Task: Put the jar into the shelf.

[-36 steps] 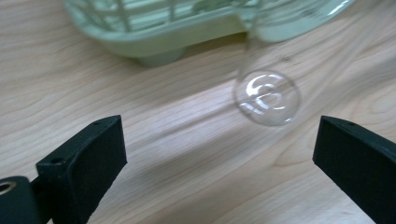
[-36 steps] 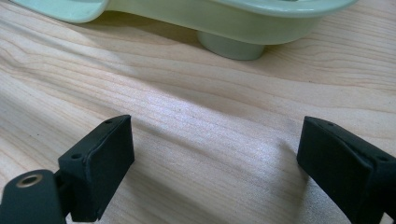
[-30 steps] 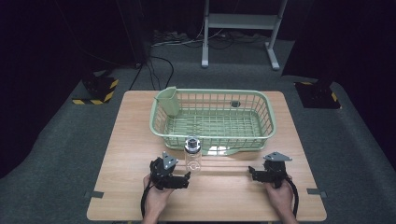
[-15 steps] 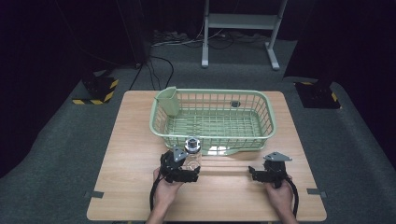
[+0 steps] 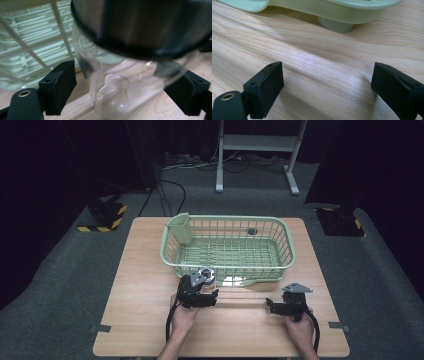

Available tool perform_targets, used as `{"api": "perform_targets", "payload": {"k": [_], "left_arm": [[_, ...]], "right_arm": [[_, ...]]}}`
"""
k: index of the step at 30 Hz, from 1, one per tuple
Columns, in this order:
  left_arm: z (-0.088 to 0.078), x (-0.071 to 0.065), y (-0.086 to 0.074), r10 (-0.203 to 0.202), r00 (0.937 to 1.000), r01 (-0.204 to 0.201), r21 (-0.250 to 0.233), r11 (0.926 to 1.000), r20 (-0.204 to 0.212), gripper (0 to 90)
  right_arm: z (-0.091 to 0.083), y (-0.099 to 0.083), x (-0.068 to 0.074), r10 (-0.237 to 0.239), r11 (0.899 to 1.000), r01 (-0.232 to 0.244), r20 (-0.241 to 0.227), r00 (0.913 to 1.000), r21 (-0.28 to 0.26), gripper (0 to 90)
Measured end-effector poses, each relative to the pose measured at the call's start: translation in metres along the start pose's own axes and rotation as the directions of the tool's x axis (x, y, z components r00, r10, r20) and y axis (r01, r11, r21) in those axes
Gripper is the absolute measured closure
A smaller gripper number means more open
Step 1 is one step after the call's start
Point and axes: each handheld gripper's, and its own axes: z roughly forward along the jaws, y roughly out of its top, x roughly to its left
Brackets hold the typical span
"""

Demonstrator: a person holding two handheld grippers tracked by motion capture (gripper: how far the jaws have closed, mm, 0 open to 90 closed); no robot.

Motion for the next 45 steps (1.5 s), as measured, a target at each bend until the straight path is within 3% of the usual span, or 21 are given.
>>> {"api": "perform_targets", "payload": {"k": [7,10,20,24,31,36,39,45], "left_arm": [[0.003,0.002,0.002,-0.004,0.9999,0.004,-0.013,0.9999,0.014,25.5],[0.002,0.0,0.003,0.02,0.9998,-0.019,-0.017,0.9997,0.009,29.8],[-0.002,-0.003,0.006,0.04,0.9992,-0.04,0.005,0.9992,0.007,31.2],[-0.012,-0.006,0.013,0.069,0.9974,-0.069,0.012,0.9975,0.02,31.3],[-0.031,-0.008,0.03,0.075,0.9951,-0.075,-0.009,0.9972,0.064,31.3],[-0.041,-0.011,0.042,0.1,0.9908,-0.099,-0.01,0.995,0.091,31.3],[-0.048,-0.013,0.052,0.133,0.984,-0.133,-0.011,0.9911,0.119,31.3],[-0.062,-0.015,0.075,0.162,0.9732,-0.159,-0.03,0.9867,0.163,31.3]], "right_arm": [[0.0,0.0,0.0,0.0,1.0,0.0,0.0,1.0,0.0,10.6],[0.0,0.0,0.0,0.0,1.0,0.0,0.0,1.0,0.0,10.6],[0.0,0.0,0.0,0.0,1.0,0.0,0.0,1.0,0.0,10.6],[0.0,0.0,0.0,0.0,1.0,0.0,0.0,1.0,0.0,10.6],[0.0,0.0,0.0,0.0,1.0,0.0,0.0,1.0,0.0,10.5],[0.0,0.0,0.0,-0.001,1.0,0.001,0.0,1.0,0.0,10.5],[0.0,0.0,0.0,-0.001,1.0,0.001,0.0,1.0,0.0,10.5],[0.0,0.0,0.0,0.0,1.0,0.0,0.0,1.0,0.0,10.6]]}}
